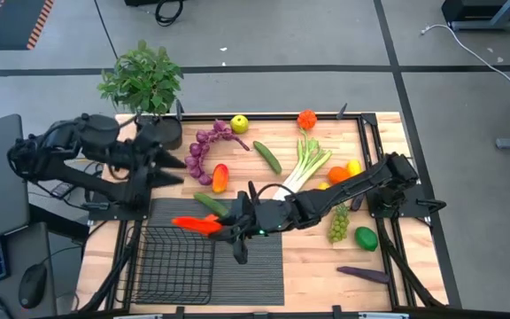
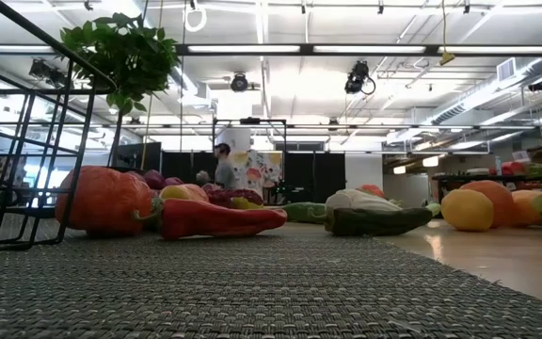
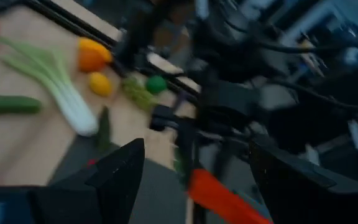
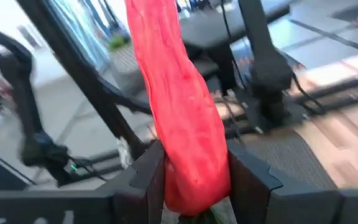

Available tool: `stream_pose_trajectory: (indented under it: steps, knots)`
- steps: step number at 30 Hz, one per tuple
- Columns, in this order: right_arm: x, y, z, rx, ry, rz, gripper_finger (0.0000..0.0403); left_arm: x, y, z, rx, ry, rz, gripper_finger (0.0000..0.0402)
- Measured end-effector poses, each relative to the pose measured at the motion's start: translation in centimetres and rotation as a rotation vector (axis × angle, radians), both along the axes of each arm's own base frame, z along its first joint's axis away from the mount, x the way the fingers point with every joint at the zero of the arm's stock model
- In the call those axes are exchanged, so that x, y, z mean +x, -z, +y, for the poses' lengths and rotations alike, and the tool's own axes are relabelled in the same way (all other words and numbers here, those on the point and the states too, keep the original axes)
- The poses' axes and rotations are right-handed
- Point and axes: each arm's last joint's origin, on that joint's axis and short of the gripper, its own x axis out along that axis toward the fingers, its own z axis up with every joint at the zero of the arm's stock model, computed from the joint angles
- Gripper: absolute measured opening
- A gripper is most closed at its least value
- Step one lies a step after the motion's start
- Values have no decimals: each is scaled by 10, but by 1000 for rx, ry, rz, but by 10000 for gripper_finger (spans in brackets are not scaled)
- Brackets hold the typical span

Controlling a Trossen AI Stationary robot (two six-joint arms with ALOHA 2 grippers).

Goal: Build produce basket
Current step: Put the orange carrot into the wire basket

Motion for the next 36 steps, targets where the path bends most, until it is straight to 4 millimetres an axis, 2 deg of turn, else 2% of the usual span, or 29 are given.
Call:
stream_pose_trajectory:
  steps: [3, 6, 8, 13, 21, 26, 30, 33, 36]
  knots:
    - [1, 0, -1, 26, 48, -11, 144, -4, -5, -8, -4, 54, -54, 291]
    - [2, -4, -5, 47, 117, -51, 144, -10, -15, -10, 14, 33, -159, 291]
    - [4, -9, -8, 63, 148, -103, 144, -15, -20, -9, 53, -1, -212, 291]
    - [7, -13, -19, 111, 195, -139, 144, -15, -19, -10, 195, -22, -223, 291]
    - [13, -24, -43, 166, 281, -254, 144, 5, -9, -15, 262, -29, -143, 291]
    - [16, -31, -58, 151, 297, -310, 144, 22, -2, -16, 325, -153, -74, 291]
    - [18, -28, -65, 156, 324, -290, 145, 34, 3, -18, 337, -213, -41, 287]
    - [18, -28, -69, 185, 338, -295, 151, 38, 5, -19, 331, -219, -28, 269]
    - [18, -27, -70, 198, 341, -294, 157, 38, 5, -19, 308, -238, -25, 231]
